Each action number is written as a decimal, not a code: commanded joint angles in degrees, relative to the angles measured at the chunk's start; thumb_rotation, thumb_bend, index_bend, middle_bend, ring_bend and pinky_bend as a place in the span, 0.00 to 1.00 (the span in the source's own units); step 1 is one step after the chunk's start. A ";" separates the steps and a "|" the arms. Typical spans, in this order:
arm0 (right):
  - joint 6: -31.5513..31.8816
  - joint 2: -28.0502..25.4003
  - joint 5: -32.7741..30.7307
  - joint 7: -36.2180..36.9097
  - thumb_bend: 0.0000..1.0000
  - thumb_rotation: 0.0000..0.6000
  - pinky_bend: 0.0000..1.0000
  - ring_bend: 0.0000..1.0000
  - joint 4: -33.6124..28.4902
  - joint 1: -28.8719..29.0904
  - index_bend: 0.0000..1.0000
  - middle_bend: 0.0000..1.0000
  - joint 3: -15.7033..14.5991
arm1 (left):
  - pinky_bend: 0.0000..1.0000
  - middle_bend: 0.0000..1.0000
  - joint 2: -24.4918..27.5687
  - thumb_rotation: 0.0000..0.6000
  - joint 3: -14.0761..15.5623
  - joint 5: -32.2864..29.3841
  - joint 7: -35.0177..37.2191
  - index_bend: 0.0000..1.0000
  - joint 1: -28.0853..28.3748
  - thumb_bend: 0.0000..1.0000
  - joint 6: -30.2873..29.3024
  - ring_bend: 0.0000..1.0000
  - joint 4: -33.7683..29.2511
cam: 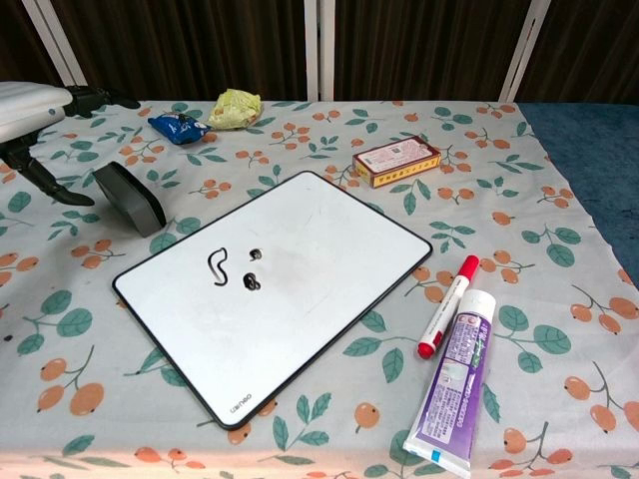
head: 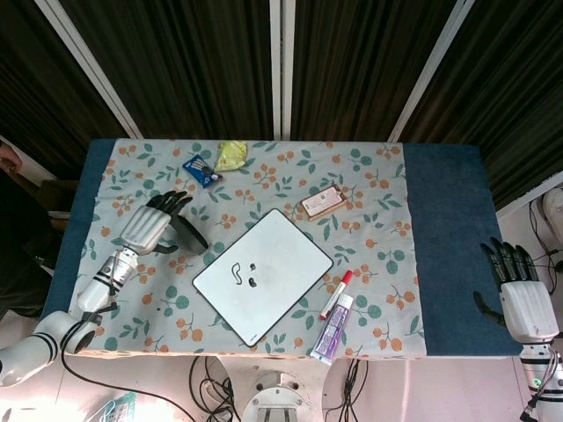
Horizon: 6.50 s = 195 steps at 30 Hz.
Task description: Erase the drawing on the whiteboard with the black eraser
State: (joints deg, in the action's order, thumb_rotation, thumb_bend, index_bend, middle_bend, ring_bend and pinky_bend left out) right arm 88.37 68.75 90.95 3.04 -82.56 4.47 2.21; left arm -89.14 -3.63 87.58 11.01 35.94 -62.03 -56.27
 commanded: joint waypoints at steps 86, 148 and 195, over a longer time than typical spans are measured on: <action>-3.57 1.91 -2.61 1.55 0.26 1.00 0.00 0.00 3.31 1.07 0.00 0.00 0.60 | 0.18 0.09 2.19 1.00 4.41 3.71 -4.09 0.10 9.42 0.00 7.85 0.06 1.14; -3.72 1.80 -4.03 4.59 0.26 1.00 0.00 0.00 5.38 0.70 0.00 0.00 1.10 | 0.55 0.52 7.76 1.00 8.20 7.09 -13.77 0.60 13.68 0.39 10.60 0.41 -22.86; -4.32 2.21 -5.04 5.79 0.26 1.00 0.00 0.00 6.88 0.61 0.00 0.00 1.46 | 0.62 0.63 -8.11 1.00 0.58 0.02 -22.74 0.72 14.20 0.42 14.51 0.52 -11.66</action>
State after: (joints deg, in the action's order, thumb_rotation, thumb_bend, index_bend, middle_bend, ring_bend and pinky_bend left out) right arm 84.06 70.96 85.92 8.82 -75.69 5.08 3.66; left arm -96.70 -2.55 88.12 -12.06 49.60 -48.14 -68.61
